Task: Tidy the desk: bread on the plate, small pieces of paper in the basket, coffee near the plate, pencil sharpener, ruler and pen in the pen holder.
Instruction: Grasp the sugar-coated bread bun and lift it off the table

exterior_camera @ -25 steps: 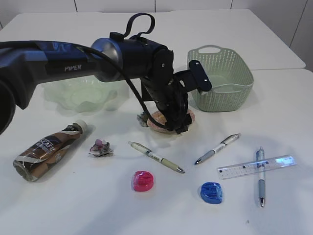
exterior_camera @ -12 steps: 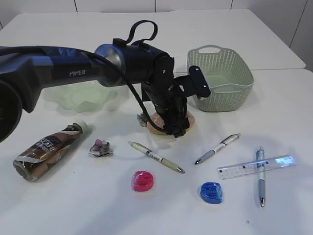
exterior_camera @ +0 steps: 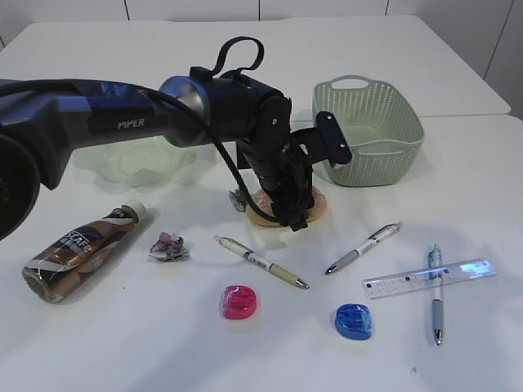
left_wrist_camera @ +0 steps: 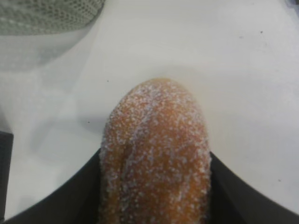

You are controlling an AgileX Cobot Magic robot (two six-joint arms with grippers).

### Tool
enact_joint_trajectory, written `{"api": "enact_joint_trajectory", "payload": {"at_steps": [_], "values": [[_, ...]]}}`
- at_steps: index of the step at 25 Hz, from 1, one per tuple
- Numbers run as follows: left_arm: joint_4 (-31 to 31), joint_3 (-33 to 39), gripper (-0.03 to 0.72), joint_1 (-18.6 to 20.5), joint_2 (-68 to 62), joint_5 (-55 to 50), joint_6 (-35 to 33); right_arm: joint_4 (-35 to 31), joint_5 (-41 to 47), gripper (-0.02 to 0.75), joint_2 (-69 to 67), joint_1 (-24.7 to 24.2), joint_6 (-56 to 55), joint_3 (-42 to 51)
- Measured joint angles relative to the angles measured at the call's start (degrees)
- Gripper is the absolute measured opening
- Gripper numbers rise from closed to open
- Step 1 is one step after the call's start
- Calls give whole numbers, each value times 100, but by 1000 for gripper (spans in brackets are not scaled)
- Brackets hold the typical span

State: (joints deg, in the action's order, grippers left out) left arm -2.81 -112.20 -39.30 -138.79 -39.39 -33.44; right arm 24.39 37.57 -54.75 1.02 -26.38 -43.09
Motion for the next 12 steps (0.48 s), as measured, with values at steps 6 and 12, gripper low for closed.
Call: {"api": "enact_joint_trajectory", "payload": {"at_steps": [6,12], "values": [[81,0,349,0,24,-12,0,0,0,365,0,0,11,0],[313,0,345,0,450,-170,2,0,0,365,0,0,11,0]]}}
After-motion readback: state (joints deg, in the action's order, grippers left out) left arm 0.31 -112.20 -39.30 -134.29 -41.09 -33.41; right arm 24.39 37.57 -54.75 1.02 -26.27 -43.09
